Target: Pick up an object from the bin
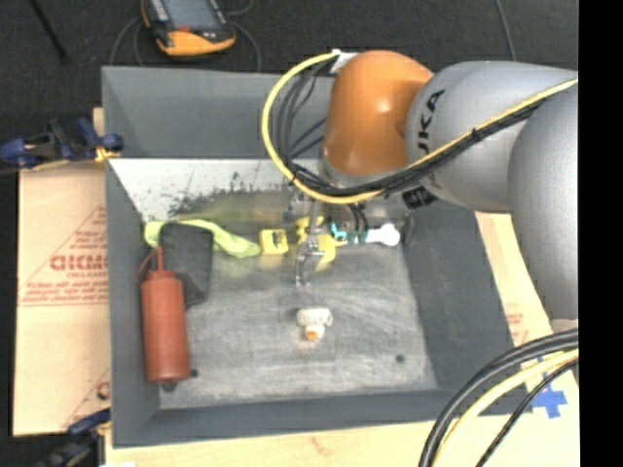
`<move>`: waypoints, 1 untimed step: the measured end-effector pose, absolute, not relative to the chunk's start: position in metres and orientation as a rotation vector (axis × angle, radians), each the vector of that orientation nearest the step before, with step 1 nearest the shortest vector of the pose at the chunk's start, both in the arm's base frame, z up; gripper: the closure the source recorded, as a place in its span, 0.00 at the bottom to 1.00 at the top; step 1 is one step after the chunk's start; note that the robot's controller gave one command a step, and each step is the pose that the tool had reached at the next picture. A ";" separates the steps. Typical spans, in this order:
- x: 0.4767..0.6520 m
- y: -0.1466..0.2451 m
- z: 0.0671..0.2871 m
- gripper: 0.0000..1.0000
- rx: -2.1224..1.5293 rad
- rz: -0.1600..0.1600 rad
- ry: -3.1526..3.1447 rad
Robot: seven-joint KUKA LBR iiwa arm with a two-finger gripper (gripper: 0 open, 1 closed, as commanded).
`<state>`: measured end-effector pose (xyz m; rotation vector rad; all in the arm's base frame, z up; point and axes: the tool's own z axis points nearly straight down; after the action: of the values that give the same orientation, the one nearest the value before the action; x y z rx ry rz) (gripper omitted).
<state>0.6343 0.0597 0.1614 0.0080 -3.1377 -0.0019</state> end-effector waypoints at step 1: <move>0.636 0.060 0.167 0.00 0.007 -0.004 -3.146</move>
Offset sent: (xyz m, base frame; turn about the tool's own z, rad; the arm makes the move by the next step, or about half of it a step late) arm 0.0166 0.0457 -0.0914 0.1627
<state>0.6361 0.0598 0.1667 0.0068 -3.1463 -0.0036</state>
